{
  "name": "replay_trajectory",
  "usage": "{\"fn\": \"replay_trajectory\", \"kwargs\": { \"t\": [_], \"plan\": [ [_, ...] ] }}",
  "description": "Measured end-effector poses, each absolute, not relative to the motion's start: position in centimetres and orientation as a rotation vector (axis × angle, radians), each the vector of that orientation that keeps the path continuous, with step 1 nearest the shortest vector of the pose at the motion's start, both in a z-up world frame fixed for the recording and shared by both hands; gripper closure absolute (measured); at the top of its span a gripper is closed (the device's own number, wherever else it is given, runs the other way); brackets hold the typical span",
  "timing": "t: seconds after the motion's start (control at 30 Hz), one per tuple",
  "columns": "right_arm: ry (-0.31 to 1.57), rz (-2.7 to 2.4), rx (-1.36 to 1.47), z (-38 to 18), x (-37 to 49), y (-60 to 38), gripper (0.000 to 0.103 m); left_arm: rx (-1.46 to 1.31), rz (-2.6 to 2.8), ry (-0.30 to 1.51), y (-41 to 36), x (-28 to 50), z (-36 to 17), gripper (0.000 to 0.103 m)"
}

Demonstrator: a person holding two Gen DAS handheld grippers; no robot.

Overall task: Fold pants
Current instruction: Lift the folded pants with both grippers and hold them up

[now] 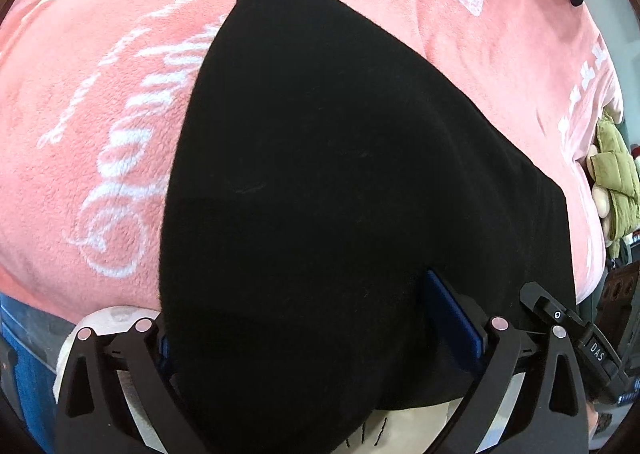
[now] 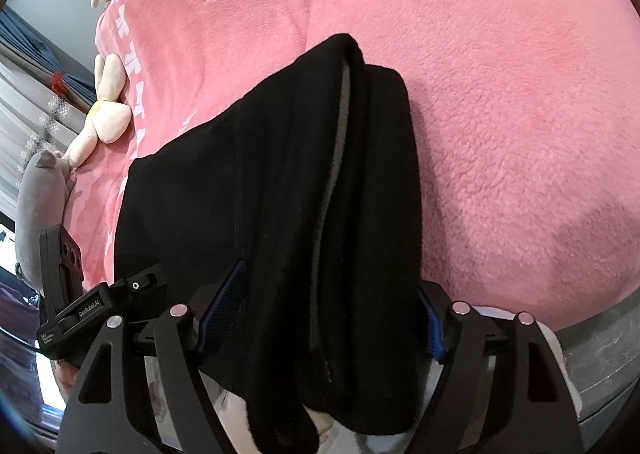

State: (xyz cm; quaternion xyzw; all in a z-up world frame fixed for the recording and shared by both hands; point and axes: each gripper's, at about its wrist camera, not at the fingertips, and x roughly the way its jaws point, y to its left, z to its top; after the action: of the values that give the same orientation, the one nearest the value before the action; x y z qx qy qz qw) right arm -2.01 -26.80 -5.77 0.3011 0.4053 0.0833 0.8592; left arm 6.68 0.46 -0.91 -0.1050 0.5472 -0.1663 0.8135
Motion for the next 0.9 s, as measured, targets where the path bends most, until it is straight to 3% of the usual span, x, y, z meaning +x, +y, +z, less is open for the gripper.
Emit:
{"fn": "replay_trajectory", "kwargs": {
  "t": [0.07,0.13,0.17,0.2,0.23,0.4,0.9],
  "plan": [
    [0.845,0.180,0.630,-5.7,-2.0,-26.5,0.043,-0.230,-0.378,1.160,0.5,6.6,-0.8,0.014],
    [0.825,0.206,0.627,-5.5,-2.1,-26.6,0.058,-0.241,-0.411,1.148,0.5,6.3,-0.2,0.040],
    [0.811,0.214,0.623,-5.3,-2.3,-26.5,0.061,-0.239,-0.418,1.140,0.6,6.0,0.2,0.047],
    [0.802,0.213,0.617,-5.0,-2.5,-26.4,0.065,-0.233,-0.418,1.129,0.6,5.8,0.7,0.064],
    [0.794,0.210,0.605,-4.7,-2.8,-26.2,0.067,-0.224,-0.421,1.115,0.9,5.4,1.4,0.070],
    [0.751,0.221,0.602,-2.6,-4.5,-25.1,0.068,-0.190,-0.429,1.054,1.5,3.3,4.9,0.079],
    [0.700,0.296,0.541,2.7,-12.2,-21.9,0.068,-0.057,-0.418,0.999,1.3,-4.2,11.4,0.079]
  ]
}}
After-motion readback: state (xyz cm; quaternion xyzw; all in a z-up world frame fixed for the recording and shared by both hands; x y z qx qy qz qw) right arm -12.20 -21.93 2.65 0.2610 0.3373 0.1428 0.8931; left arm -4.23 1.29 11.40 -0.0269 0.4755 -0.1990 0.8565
